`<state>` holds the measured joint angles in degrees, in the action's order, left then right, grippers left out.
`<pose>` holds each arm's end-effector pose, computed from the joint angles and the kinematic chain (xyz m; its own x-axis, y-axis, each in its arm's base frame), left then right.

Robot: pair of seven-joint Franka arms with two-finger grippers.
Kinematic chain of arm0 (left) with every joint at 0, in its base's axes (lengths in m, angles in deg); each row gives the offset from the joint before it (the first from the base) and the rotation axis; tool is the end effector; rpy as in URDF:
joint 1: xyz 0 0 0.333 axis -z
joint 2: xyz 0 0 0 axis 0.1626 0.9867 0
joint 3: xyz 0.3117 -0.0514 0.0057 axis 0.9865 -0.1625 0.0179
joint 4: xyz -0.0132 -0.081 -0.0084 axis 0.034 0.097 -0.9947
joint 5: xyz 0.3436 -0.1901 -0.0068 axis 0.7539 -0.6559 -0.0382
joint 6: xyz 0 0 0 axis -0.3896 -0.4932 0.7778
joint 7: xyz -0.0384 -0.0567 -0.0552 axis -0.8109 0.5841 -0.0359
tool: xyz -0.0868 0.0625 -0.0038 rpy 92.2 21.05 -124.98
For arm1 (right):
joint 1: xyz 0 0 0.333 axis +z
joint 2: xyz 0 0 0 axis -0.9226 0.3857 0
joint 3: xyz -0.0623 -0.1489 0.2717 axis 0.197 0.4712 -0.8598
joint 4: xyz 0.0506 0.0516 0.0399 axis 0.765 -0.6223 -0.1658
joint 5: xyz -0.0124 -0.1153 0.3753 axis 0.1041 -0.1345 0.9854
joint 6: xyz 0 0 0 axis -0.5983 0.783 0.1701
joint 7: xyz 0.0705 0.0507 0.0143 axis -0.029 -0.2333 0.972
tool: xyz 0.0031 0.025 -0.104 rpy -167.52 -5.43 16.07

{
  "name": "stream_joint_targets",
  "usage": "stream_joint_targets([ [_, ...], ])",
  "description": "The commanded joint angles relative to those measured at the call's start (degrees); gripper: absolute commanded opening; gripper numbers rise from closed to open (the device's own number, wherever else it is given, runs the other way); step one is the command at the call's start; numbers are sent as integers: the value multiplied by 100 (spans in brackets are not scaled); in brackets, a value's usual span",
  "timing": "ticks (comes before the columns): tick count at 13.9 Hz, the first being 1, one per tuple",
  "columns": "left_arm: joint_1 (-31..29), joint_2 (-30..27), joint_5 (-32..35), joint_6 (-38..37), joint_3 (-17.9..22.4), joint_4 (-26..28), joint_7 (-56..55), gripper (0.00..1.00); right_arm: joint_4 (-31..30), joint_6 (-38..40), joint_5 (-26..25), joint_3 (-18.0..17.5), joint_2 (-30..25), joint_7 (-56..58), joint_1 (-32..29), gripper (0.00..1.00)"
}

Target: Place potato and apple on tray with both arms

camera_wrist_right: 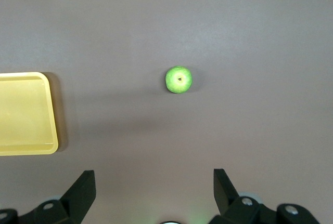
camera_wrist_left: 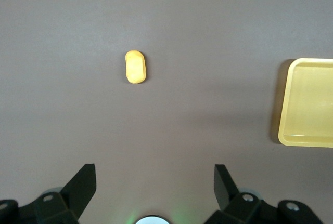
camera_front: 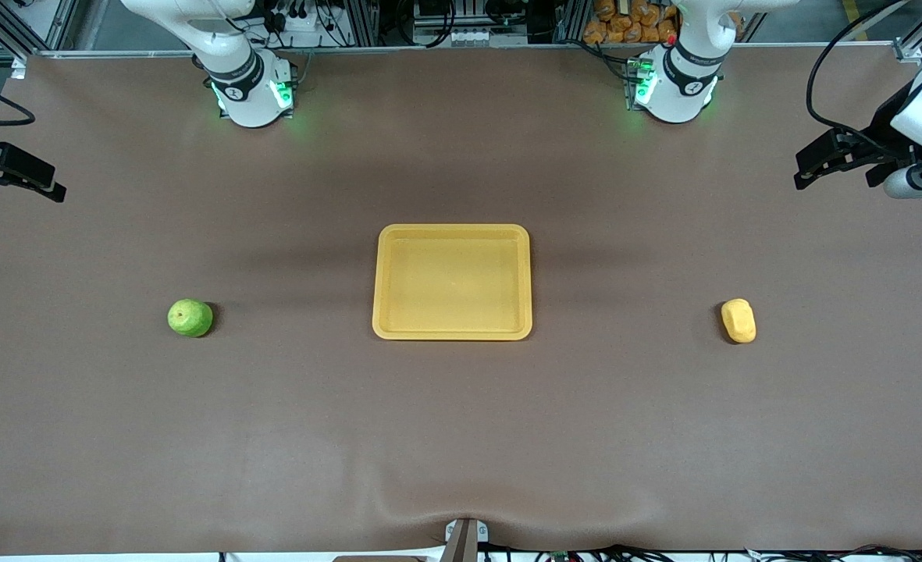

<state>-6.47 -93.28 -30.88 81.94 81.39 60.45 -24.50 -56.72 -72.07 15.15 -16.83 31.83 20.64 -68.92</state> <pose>0.5264 -0.0487 0.6445 0.9997 0.0182 0.0180 0.0190 -0.9988 -0.0459 0.5447 -0.0313 0.6515 0.9972 -0.0473 -0.0579 -0.0492 -0.9983 -0.0322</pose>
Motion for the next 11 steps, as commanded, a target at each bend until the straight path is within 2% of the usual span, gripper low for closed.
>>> stream_joint_targets([
  [1,-8,-70,-59,-220,16,-25,-27,100,-97,-39,-18,-53,-103,-38,-68,100],
  [11,-175,105,-130,-230,16,-69,87,100,-97,-48,-18,-53,-94,-38,-68,100],
])
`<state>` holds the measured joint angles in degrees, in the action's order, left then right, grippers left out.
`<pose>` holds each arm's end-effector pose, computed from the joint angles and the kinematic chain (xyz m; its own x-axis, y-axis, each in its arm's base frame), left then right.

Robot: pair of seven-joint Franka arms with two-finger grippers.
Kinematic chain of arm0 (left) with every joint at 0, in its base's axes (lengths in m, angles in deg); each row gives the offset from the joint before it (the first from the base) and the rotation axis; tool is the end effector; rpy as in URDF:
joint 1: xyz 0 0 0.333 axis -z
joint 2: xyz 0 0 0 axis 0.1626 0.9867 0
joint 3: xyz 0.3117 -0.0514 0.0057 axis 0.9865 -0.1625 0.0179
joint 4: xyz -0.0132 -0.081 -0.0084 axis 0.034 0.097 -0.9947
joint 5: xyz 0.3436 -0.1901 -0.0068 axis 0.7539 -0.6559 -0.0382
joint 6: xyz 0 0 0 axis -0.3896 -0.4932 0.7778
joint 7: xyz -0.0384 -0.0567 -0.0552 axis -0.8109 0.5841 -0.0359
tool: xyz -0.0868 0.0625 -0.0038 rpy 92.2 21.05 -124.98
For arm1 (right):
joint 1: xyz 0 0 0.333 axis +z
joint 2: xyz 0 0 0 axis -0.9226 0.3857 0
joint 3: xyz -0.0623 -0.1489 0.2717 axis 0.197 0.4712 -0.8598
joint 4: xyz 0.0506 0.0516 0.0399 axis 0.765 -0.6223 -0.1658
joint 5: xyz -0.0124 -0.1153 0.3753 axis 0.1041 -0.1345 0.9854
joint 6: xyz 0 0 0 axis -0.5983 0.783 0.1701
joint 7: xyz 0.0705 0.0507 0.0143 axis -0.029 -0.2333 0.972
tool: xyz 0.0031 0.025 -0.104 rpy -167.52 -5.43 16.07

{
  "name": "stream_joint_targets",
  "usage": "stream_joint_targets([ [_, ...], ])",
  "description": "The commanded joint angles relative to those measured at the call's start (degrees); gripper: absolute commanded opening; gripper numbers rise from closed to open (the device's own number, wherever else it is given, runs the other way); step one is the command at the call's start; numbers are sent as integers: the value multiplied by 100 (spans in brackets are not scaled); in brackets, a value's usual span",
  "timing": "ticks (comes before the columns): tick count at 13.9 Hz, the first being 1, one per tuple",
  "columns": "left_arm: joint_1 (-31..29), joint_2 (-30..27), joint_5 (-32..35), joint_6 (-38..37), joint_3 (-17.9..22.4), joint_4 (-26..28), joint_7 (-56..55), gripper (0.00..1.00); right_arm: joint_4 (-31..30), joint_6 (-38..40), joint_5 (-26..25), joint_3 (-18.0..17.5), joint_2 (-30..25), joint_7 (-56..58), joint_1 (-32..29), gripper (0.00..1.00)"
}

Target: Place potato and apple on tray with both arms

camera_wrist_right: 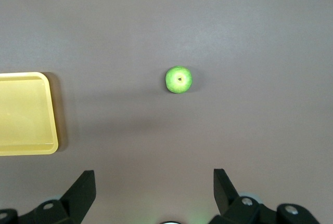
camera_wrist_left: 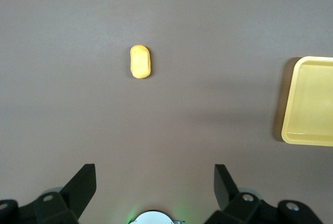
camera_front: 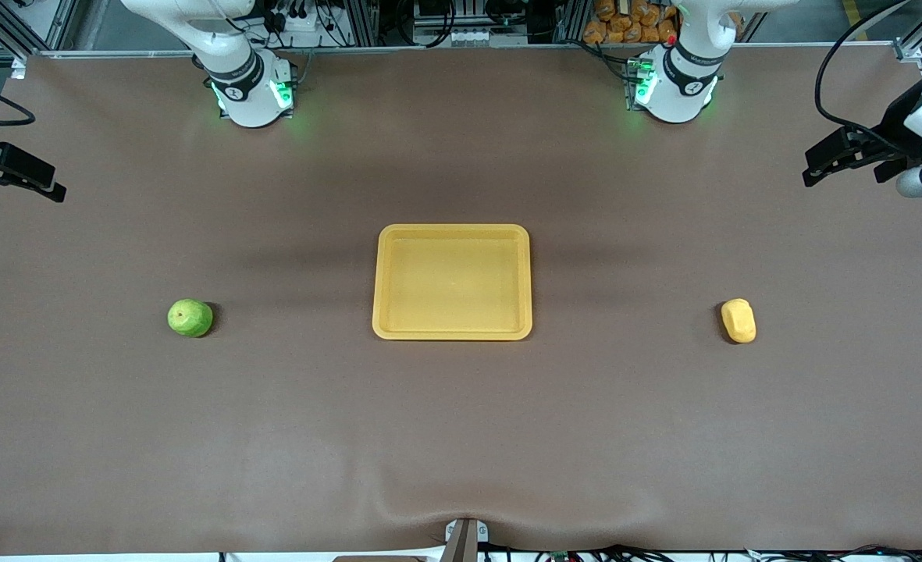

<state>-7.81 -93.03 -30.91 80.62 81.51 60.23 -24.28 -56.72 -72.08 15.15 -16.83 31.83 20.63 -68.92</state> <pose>0.5264 -0.0350 0.6419 0.9991 0.0408 -0.0057 0.0405 -0.9980 -0.0477 0.5447 -0.0313 0.6515 0.9972 -0.0475 -0.0577 -0.0494 -0.9983 -0.0321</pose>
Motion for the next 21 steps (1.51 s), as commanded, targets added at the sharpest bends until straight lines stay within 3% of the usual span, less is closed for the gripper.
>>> stream_joint_targets([
  [1,-49,124,-127,-89,4,-21,65,100,-97,-47,-18,-53,-94,-38,-68,100],
  [5,-40,335,-57,-27,4,5,48,100,-88,-47,-9,-53,-85,-38,-68,100],
  [10,-84,397,-39,376,4,409,-5,100,-80,-56,0,-53,-76,-46,-94,100],
  [18,-216,388,-30,1772,-14,1577,-49,100,-80,-65,0,-53,-59,-46,-94,100],
  [21,-216,668,-30,2064,-31,1675,-66,100,-62,-91,0,-53,-59,-55,-103,100],
])
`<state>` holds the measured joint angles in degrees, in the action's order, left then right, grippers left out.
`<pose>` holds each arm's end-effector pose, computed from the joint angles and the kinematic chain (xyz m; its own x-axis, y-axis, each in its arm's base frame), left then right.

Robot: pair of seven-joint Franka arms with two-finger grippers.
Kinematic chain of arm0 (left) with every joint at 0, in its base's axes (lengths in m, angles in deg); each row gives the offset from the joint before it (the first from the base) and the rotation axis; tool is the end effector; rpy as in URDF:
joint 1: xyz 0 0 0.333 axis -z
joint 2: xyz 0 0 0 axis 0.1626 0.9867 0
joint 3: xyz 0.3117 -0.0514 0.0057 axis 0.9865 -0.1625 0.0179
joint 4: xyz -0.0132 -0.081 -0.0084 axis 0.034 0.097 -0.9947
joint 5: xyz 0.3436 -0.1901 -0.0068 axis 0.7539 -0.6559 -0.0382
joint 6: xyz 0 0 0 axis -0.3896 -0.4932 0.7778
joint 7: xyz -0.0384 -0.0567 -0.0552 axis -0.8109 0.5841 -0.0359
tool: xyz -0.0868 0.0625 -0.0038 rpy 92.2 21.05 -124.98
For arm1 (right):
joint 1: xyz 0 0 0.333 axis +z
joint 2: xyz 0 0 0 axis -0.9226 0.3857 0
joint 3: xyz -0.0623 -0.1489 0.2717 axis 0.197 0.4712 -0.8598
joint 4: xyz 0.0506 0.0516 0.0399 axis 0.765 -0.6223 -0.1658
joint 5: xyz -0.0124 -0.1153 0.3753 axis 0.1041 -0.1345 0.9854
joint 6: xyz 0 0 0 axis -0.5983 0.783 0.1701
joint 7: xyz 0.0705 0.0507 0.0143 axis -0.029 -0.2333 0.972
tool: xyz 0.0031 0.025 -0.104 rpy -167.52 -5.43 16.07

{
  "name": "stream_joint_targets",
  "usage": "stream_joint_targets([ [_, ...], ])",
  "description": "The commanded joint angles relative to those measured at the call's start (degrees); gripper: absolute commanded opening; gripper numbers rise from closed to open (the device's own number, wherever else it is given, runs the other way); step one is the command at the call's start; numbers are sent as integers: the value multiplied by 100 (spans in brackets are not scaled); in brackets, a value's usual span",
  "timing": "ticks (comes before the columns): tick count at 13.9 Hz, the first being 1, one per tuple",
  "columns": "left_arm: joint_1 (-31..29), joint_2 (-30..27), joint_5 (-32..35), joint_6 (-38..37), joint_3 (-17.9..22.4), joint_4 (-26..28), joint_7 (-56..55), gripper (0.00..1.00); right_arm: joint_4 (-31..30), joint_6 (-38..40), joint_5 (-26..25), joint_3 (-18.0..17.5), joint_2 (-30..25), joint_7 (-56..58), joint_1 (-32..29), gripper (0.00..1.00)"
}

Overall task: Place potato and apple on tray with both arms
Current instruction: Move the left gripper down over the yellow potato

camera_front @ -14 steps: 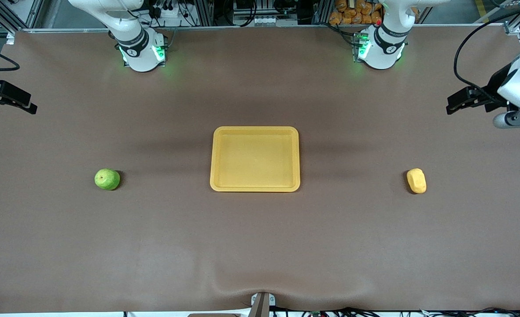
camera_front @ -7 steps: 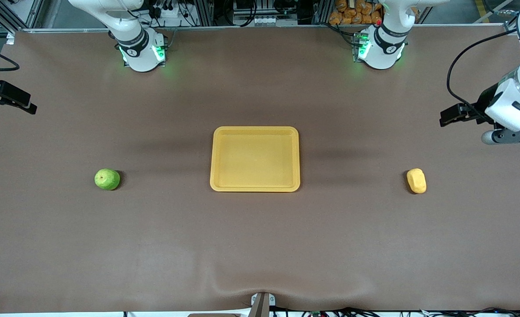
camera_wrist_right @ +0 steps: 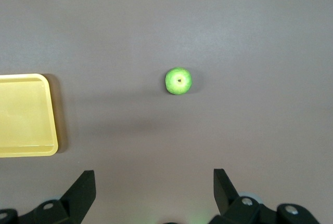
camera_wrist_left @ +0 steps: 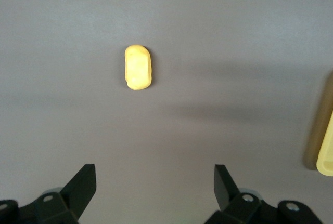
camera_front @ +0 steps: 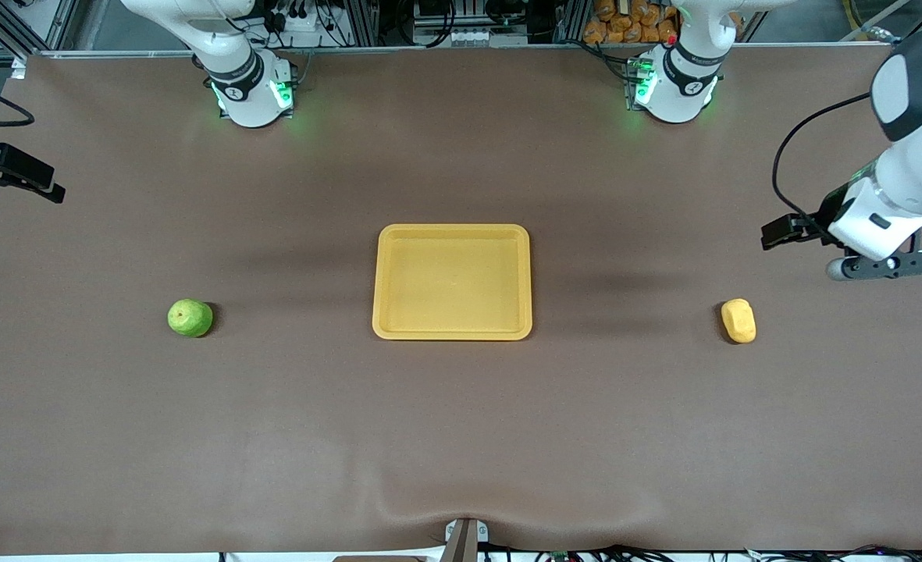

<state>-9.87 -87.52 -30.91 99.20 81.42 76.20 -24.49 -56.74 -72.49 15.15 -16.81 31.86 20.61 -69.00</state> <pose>0.5609 -0.0185 0.4843 0.9963 0.0648 -0.0567 0.0621 -0.9970 -0.0467 0.5457 -0.0324 0.6516 0.9974 -0.0498 -0.0515 -0.0515 -0.9982 -0.0320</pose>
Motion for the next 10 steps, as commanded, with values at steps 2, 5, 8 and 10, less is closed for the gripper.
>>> stream_joint_targets([
  [2,-19,285,-21,486,-13,175,-46,100,-61,-49,0,-55,-53,-52,-95,100],
  [5,-19,469,382,882,-31,368,-55,100,-61,-49,0,-55,-53,-52,-95,100],
  [8,-45,549,392,1505,-22,702,-90,100,-43,-49,-17,-55,-27,-44,-86,100],
  [10,-106,654,401,1726,-22,808,-99,100,-43,-49,-87,-55,25,-35,-51,100],
])
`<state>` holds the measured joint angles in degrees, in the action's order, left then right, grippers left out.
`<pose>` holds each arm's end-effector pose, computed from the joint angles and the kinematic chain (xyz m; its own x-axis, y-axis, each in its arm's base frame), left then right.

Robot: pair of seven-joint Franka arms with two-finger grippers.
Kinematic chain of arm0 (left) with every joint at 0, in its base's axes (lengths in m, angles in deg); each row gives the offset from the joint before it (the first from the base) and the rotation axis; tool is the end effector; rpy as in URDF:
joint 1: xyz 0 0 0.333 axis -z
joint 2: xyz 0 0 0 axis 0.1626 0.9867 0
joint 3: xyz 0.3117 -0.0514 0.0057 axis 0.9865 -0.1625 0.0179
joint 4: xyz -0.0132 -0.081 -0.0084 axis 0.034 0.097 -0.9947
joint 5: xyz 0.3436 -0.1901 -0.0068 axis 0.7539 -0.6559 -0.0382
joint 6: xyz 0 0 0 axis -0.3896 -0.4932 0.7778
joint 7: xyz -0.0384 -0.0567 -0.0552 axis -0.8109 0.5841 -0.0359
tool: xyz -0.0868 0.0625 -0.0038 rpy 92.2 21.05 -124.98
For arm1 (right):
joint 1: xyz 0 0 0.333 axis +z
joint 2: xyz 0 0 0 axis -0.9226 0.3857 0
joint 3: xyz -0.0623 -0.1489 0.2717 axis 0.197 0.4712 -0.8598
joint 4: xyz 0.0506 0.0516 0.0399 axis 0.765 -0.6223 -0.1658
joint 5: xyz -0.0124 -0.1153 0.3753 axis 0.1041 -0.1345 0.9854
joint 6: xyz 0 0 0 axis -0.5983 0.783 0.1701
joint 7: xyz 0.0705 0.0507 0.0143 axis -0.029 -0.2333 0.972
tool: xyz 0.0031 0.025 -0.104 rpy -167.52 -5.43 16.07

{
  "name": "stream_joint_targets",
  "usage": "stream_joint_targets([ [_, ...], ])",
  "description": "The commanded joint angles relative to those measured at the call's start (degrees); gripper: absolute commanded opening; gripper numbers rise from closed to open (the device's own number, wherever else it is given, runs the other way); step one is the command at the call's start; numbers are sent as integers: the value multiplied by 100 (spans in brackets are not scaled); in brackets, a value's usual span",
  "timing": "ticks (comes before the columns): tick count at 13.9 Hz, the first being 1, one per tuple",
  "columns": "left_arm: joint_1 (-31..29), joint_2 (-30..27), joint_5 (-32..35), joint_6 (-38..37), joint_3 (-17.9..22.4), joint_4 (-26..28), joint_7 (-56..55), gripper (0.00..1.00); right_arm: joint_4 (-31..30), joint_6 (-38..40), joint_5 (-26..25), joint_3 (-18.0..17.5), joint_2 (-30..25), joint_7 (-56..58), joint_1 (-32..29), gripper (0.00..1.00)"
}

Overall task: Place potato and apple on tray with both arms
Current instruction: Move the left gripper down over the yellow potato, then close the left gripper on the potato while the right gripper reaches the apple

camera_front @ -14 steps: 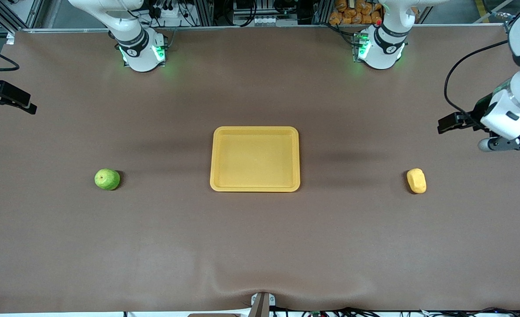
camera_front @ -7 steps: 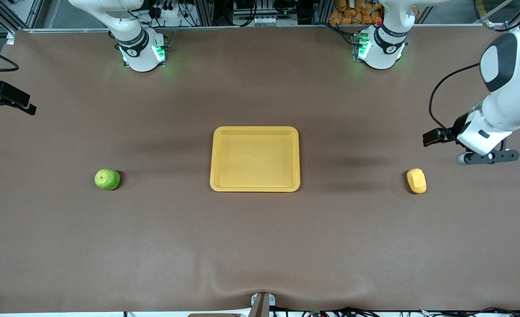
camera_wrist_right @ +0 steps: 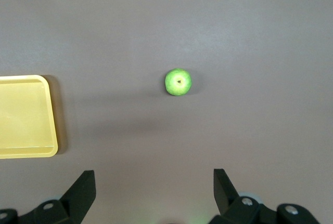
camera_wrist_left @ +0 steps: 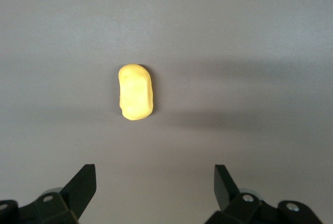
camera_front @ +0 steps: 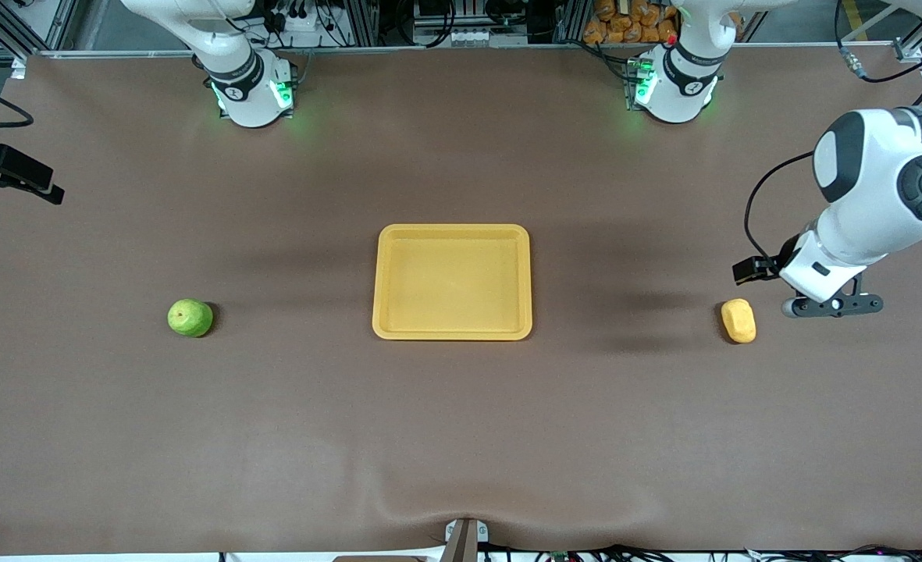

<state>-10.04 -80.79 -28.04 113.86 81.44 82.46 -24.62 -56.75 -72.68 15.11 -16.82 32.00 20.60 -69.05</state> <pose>0.5792 -0.0158 0.3879 0.9991 0.0347 -0.0251 0.0328 -0.9966 -0.0756 0.5468 -0.0329 0.6505 0.9974 -0.0509 -0.0508 -0.0525 -0.9981 -0.0312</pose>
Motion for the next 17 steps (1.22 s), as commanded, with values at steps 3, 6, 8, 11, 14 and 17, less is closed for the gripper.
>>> stream_joint_targets([
  [3,-274,279,114,594,-33,200,-112,100,-42,-145,-40,-63,117,-34,-81,100],
  [6,-415,569,122,972,-42,200,-112,100,-42,-338,-22,-63,240,-25,-46,100],
  [8,-433,728,114,1157,-33,200,-121,100,-42,-488,-22,-63,310,-25,-37,100],
  [11,-450,878,70,1289,-42,191,-130,100,-42,-899,-40,-63,468,-25,-46,100],
  [14,-450,948,61,1342,-42,191,-130,100,-42,-1340,-66,-63,600,-25,-19,100],
  [17,-442,1071,61,1412,-42,165,-279,96,-42,-1463,-101,-63,723,-16,-98,100],
])
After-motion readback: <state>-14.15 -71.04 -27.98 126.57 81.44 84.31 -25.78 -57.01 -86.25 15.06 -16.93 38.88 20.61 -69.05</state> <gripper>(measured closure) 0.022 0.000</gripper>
